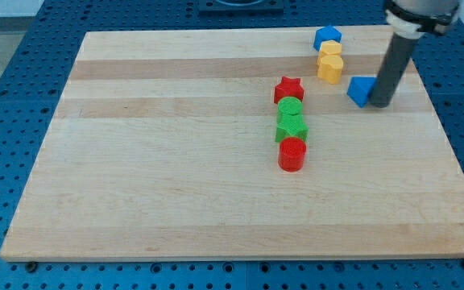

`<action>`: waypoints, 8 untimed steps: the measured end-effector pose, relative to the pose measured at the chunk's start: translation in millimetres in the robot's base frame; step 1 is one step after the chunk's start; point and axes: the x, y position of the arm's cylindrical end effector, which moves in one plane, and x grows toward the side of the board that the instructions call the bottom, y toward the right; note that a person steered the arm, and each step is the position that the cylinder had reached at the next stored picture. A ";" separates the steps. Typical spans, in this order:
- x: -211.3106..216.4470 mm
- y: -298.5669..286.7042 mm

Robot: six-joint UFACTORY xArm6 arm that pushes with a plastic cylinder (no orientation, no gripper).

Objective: Move the blue triangle to the line of blocks

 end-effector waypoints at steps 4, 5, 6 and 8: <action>-8.3 -18.0; -8.3 -30.4; -8.3 -35.6; 7.7 -35.6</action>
